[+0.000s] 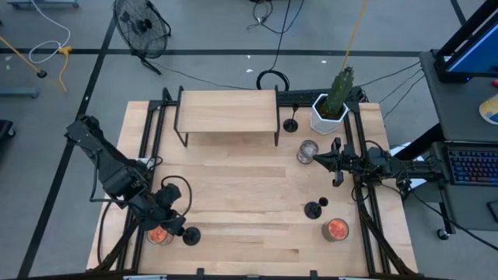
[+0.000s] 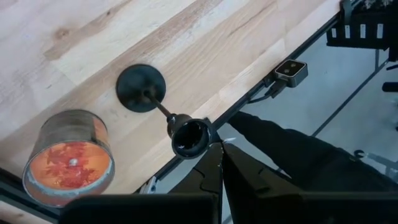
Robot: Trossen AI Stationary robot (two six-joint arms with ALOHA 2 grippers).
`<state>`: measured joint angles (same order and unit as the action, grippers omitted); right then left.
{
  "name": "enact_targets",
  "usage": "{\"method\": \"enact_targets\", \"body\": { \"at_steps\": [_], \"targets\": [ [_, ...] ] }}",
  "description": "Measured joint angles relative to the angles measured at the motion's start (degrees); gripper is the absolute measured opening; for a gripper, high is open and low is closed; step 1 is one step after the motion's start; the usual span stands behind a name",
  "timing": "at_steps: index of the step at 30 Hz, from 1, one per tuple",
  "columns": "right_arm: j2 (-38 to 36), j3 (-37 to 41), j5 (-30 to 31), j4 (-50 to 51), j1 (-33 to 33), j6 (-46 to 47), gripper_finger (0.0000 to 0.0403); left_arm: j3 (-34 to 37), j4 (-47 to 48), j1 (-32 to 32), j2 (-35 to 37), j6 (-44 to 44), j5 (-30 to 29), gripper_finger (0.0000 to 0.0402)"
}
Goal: Pick & Place candle stick holders
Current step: Put the bottom black candle holder on the shelf
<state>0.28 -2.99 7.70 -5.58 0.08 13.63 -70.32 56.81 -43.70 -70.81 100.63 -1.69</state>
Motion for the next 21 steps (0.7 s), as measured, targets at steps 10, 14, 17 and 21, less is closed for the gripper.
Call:
{"method": "enact_targets", "body": {
  "at_steps": [10, 14, 17, 21],
  "targets": [
    [0.02, 0.0, 0.0, 0.01, 0.02, -0.01, 0.0, 0.32, 0.05, 0.0, -0.24, -0.06, 0.04, 0.0017],
    [0.02, 0.0, 0.0, 0.0, 0.01, -0.01, 0.0, 1.34, -0.02, 0.0, -0.42, 0.23, 0.12, 0.0017],
    [0.01, 0.0, 0.02, 0.0, 0.0, 0.0, 0.0, 2.83, -0.03, -0.04, -0.5, 1.24, 0.58, 0.0017],
    [0.01, 0.0, 0.02, 0.02, 0.01, 0.0, 0.0, 3.63, -0.02, -0.04, -0.5, 2.17, 3.15, 0.0017]
  ]
}}
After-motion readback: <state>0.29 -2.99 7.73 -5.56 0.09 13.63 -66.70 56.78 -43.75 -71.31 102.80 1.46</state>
